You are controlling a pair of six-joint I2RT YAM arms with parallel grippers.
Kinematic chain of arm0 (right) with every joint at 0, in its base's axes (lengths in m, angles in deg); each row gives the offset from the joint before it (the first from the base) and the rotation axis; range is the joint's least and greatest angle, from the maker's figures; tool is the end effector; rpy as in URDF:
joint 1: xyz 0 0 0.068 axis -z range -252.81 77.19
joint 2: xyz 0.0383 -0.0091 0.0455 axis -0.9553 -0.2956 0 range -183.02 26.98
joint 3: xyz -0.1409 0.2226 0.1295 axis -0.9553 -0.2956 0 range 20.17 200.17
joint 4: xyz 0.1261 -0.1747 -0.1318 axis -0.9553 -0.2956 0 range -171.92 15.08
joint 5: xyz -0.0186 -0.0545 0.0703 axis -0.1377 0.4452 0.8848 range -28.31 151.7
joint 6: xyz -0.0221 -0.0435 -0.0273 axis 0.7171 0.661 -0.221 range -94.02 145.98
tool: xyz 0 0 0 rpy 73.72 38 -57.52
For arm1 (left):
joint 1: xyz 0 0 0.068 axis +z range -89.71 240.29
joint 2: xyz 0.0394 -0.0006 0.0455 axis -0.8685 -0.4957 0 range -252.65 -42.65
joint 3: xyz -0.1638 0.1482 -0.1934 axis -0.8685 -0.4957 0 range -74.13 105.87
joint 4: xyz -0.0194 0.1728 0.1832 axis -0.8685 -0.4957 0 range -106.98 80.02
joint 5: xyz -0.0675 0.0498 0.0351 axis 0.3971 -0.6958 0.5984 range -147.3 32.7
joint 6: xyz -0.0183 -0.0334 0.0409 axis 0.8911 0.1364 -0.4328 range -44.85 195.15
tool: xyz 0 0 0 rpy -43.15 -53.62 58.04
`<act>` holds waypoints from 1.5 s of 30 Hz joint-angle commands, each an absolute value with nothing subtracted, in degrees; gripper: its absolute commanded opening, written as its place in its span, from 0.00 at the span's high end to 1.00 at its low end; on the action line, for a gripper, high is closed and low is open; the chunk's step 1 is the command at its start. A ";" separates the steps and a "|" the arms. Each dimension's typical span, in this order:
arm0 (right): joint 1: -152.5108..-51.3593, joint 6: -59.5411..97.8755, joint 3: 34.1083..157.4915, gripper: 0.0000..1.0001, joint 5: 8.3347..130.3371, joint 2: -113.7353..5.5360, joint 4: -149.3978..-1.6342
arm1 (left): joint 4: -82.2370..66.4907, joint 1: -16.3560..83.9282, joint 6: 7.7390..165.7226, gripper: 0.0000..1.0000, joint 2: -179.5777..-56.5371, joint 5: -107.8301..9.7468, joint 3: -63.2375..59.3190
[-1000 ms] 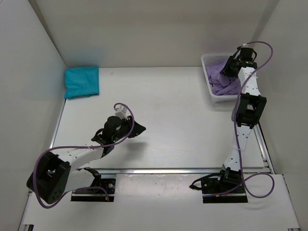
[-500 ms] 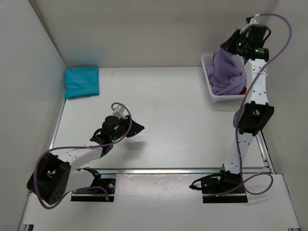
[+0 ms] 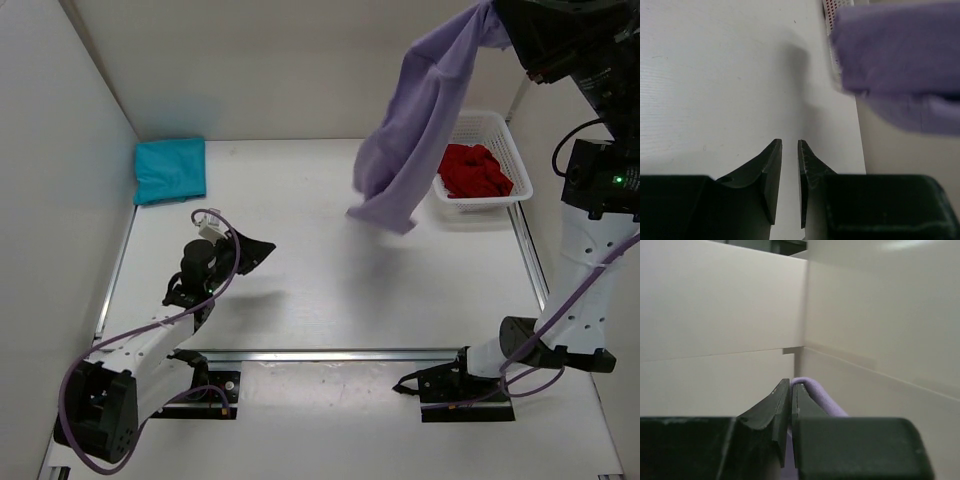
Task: Fold and stack the t-shirts
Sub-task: Move the tshirt to the center of the board, then flatten out the tshirt
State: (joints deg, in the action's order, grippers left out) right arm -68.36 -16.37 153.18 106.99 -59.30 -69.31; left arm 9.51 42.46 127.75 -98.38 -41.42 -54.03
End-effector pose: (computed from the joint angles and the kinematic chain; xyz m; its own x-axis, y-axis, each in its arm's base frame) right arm 0.1825 0.0133 0.6910 0.3284 0.4497 -0.8306 -0.8113 0.5846 -0.0043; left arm 0.1800 -0.0689 0.2301 -0.5935 -0.6118 -0.5229 0.1204 0.5749 -0.8093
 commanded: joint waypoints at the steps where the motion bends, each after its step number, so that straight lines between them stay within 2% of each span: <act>1: -67.36 -23.66 146.47 1.00 111.69 -63.90 -63.50 | 7.07 43.06 128.32 0.68 -96.35 -40.61 -55.05; 4: -68.50 -23.33 138.85 1.00 114.86 -65.13 -62.79 | 8.38 40.17 128.06 0.61 -96.53 -41.13 -56.11; 5: -69.02 -22.98 132.81 1.00 116.17 -65.04 -61.14 | 9.09 39.20 127.37 0.55 -96.62 -41.57 -56.55; 9: -71.14 -21.57 112.76 1.00 117.68 -66.44 -53.14 | 5.85 35.07 121.40 0.43 -96.09 -45.96 -56.72; 11: -71.75 -21.22 109.22 1.00 117.94 -69.34 -54.00 | 3.84 34.45 119.64 0.39 -95.83 -47.10 -55.94; 15: -72.19 -19.99 104.55 1.00 117.26 -71.28 -54.44 | -0.39 32.43 115.23 0.39 -98.01 -49.04 -54.45; 20: -71.32 -8.49 106.38 1.00 111.98 -65.93 -68.13 | -6.89 26.46 111.19 0.35 -102.32 -50.36 -53.83; 24: -68.60 -6.71 103.93 1.00 109.60 -61.88 -68.68 | -9.72 22.67 107.95 0.32 -102.95 -50.46 -52.60; 30: -67.80 -8.12 101.82 1.00 110.30 -62.58 -67.81 | -7.00 17.05 106.70 0.28 -100.65 -48.44 -51.99; 34: -68.32 -9.79 99.01 1.00 110.65 -61.88 -65.00 | -5.67 13.63 106.18 0.28 -105.30 -48.33 -49.09; 37: -68.24 -9.70 99.09 1.00 110.21 -61.61 -65.60 | -4.10 12.74 106.35 0.39 -108.91 -47.11 -47.85; 43: -68.50 -9.79 98.21 1.00 110.39 -61.70 -64.99 | -4.09 10.54 104.95 0.47 -114.89 -46.58 -43.29; 44: -68.33 -9.96 97.95 1.00 110.56 -61.79 -64.82 | -5.13 10.37 104.86 0.54 -115.42 -48.06 -43.02; 45: -68.24 -9.97 97.78 1.00 110.30 -61.88 -64.47 | -5.58 10.54 104.68 0.57 -116.56 -48.42 -42.32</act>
State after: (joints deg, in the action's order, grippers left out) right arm -68.25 -9.81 97.99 110.49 -62.71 -68.90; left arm -5.33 11.16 106.16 -115.49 -47.61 -45.33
